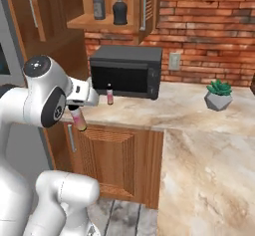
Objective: Sort all alcoholic drinks to one cabinet, and non-alcoholic drinks to the other.
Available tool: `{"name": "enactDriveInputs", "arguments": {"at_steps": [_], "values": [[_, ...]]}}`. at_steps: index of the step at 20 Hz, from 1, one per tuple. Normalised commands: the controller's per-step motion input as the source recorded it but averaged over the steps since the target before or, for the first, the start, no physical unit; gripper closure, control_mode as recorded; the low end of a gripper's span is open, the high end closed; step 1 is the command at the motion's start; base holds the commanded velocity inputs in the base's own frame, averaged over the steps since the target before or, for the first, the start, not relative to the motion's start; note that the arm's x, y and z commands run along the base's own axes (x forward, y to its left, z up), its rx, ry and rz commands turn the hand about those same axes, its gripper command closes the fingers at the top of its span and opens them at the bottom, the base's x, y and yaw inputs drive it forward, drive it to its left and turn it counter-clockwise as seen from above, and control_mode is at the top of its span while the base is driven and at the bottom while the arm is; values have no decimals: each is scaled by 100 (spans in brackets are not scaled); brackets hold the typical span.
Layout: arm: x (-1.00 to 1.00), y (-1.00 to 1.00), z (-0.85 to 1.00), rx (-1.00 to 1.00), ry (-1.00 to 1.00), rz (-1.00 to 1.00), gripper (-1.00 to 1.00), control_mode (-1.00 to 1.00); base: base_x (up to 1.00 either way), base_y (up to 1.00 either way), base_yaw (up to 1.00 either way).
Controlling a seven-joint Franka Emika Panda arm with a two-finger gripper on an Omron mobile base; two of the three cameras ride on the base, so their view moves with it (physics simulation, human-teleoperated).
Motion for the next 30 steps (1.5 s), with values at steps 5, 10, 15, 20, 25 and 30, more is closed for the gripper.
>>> {"name": "enactDriveInputs", "arguments": {"at_steps": [5, 10, 15, 20, 25, 30], "values": [[0, 0, 0, 0, 0, 0, 100, 100, 0, 89, -58], [0, 0, 0, 0, 0, 0, 100, 100, 0, 68, -73], [0, 0, 0, 0, 0, 0, 100, 100, -10, 30, -71], [0, 0, 0, 0, 0, 0, 100, 100, -23, 0, -64], [0, 0, 0, 0, 0, 0, 100, 100, -13, 0, -64], [0, 0, 0, 0, 0, 0, 100, 100, -4, 0, -69]]}}
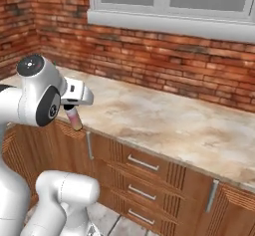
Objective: Sort all alcoholic drinks to one cabinet, and non-alcoholic drinks to the other.
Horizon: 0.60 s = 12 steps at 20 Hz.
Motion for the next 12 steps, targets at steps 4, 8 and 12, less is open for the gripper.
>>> {"name": "enactDriveInputs", "arguments": {"at_steps": [4, 8, 12], "values": [[0, 0, 0, 0, 0, 0, 100, 100, 0, 0, -72], [0, 0, 0, 0, 0, 0, 100, 100, 0, 0, -73], [0, 0, 0, 0, 0, 0, 100, 100, 0, 0, -76]]}}
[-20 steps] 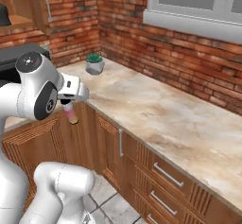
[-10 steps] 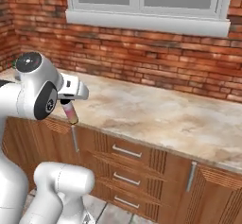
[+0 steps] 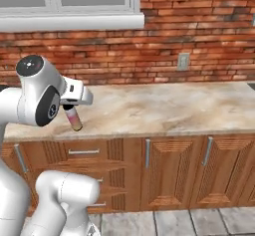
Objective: Sort all alcoholic drinks to one cabinet, and non-alcoholic drinks to the other.
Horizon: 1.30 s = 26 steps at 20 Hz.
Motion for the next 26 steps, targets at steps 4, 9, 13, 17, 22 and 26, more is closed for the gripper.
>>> {"name": "enactDriveInputs", "arguments": {"at_steps": [4, 9, 13, 17, 22, 26], "values": [[0, 0, 0, 0, 0, 0, 100, 100, 0, 0, -77], [0, 0, 0, 0, 0, 0, 100, 100, 3, -3, -75], [0, 0, 0, 0, 0, 0, 100, 100, 14, -4, -73], [0, 0, 0, 0, 0, 0, 100, 100, 16, -4, -72], [0, 0, 0, 0, 0, 0, 100, 100, 19, -3, -71], [0, 0, 0, 0, 0, 0, 100, 100, 22, 0, -70]]}}
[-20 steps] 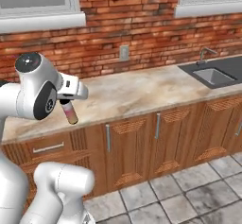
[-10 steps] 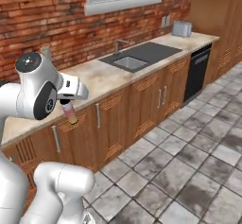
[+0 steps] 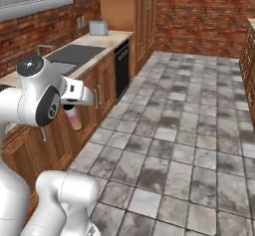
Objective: Sort all alcoholic drinks to one cabinet, and non-alcoholic drinks to the other.
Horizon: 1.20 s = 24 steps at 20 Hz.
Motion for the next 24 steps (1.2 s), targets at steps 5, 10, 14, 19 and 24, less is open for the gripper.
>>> {"name": "enactDriveInputs", "arguments": {"at_steps": [5, 10, 14, 19, 24], "values": [[0, 0, 0, 0, 0, 0, 100, 100, 22, 0, -70], [0, 0, 0, 0, 0, 0, 100, 100, 24, 0, -69], [0, 0, 0, 0, 0, 0, 100, 100, 77, 0, -31], [0, 0, 0, 0, 0, 0, 100, 100, 100, 1, -3], [0, 0, 0, 0, 0, 0, 100, 100, 100, 2, 0]]}}
